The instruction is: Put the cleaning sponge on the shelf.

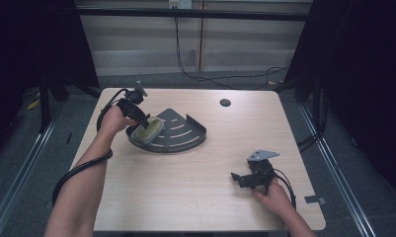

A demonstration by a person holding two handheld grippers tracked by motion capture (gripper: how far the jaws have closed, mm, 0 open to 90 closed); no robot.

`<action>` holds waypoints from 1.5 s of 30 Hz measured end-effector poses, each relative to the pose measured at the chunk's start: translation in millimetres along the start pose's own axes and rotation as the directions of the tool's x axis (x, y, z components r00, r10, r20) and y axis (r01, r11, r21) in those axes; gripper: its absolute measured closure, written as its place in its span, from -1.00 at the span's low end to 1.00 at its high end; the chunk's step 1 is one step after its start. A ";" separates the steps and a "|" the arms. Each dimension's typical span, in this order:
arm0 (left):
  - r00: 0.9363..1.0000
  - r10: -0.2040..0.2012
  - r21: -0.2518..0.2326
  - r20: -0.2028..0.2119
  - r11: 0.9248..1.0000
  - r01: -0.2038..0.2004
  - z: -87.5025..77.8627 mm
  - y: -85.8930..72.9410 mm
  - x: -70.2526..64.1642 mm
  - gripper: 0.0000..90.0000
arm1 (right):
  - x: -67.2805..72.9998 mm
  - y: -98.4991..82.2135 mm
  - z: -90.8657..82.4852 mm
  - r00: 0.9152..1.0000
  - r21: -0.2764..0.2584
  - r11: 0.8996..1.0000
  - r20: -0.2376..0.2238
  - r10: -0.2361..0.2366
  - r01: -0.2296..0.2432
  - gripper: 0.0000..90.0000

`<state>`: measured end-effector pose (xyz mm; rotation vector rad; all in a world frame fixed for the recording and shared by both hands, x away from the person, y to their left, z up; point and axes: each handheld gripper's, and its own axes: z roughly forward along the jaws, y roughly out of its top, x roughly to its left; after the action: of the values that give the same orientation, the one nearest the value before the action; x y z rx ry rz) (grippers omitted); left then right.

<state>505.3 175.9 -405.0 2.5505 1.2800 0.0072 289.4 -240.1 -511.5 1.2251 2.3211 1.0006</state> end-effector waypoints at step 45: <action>1.000 0.026 -0.084 0.000 0.996 -0.026 -24.3 -73.1 -26.7 -0.50 | -0.3 -0.3 -0.1 1.000 -0.001 1.000 0.001 -0.005 0.005 -0.73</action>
<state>428.6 202.3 -397.2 2.4949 1.2202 0.0639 289.4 -240.5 -511.7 1.2189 2.3213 0.9989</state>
